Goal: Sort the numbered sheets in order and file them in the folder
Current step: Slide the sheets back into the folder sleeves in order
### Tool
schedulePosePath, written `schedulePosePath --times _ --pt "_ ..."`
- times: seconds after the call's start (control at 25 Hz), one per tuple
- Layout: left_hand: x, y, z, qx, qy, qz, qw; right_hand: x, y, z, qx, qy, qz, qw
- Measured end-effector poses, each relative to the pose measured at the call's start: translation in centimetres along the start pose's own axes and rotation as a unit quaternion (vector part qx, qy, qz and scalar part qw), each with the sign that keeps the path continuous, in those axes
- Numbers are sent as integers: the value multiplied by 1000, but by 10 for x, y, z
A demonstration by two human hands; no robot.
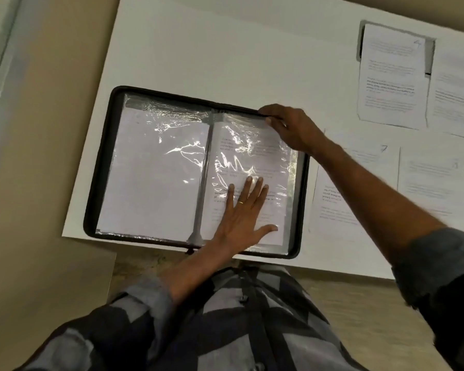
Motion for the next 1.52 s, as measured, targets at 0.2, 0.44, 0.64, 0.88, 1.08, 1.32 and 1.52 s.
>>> schedulePosePath --times 0.2,0.44,0.64,0.88,1.08,1.32,1.52 --pt "9 15 8 -39 -47 35 998 19 34 -135 130 102 93 982" --pt "7 -8 -3 51 -22 -86 995 25 73 -205 222 199 237 925" --pt "18 -59 -28 110 -15 -284 952 -16 107 -189 63 156 435 884" --pt "18 -132 -88 201 -79 -314 924 -109 123 -181 -46 -26 345 937" --pt "-6 -163 -138 266 -165 -206 927 -177 141 -171 -112 -188 236 947" --pt "-88 -158 -187 303 -256 -122 910 -161 199 -148 -145 -239 -35 959" --pt "-159 -115 -201 193 -335 -24 922 -113 193 -151 -90 -158 -121 976"
Point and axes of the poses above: each hand's wrist, its own z-axis towards the middle knuckle, its own y-axis out of the palm, x = y × z, the point moved 6 cm from there along z, towards the middle knuckle, and after that the axes turned 5 degrees about y, right-handed, at the moved point
